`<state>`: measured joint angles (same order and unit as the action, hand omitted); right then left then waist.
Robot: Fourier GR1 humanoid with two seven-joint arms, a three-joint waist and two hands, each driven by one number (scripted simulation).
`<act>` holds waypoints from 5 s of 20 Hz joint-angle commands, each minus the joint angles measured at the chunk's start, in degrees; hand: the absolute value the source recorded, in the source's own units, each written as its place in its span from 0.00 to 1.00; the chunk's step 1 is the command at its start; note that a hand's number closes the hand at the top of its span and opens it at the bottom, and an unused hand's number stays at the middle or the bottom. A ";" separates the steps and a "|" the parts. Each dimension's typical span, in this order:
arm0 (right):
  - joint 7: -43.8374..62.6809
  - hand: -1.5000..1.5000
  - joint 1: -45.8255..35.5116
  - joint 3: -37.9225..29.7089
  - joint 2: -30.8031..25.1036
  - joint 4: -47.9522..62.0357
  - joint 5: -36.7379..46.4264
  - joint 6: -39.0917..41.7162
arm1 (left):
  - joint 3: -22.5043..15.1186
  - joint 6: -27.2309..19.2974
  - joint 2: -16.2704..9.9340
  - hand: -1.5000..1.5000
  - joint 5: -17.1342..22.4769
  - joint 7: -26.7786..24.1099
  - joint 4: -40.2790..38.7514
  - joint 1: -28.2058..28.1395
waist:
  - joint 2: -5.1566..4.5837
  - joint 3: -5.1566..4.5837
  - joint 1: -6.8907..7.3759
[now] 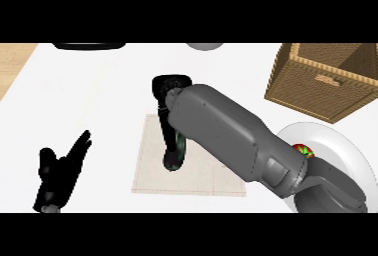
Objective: Pick the eggplant from the placemat and place it in the basket
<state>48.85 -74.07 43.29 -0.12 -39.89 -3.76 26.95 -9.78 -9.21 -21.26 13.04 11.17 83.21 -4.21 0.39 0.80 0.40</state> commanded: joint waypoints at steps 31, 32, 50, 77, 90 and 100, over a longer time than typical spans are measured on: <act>0.58 0.00 12.24 6.74 0.12 -3.53 5.28 -4.52 | 2.34 4.95 2.21 0.50 -0.77 0.78 -3.43 -4.34 | -0.53 -0.82 1.02; -2.93 0.00 12.04 6.90 0.12 -0.74 6.64 -3.61 | 0.86 1.23 4.00 0.50 -3.55 3.77 -3.34 -1.16 | -0.72 -0.80 0.83; -9.59 1.00 14.48 13.15 0.10 -2.50 13.14 -6.60 | 2.77 5.09 3.57 0.50 -2.86 4.31 -2.29 -2.32 | -0.68 -0.80 1.34; 18.67 1.00 -8.74 -10.27 -7.88 -1.62 34.18 -69.47 | 4.48 4.30 4.12 0.50 -3.17 5.87 1.28 -5.84 | 0.57 -0.79 -1.50; 22.35 1.00 -10.52 -18.13 -22.14 -5.04 38.16 -59.79 | 3.91 4.10 6.11 0.50 -4.68 2.85 0.83 -9.25 | 0.34 -0.80 -1.73; 13.68 1.00 -5.39 -23.24 -28.12 -2.10 35.72 -55.93 | 4.57 4.73 5.66 0.50 -5.48 5.49 0.59 -4.58 | -0.46 -0.80 -0.30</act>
<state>61.49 -81.16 21.69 -27.17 -43.52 32.22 -30.89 -3.65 -4.24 -17.02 8.05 13.84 86.28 -7.72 0.61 0.68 -0.60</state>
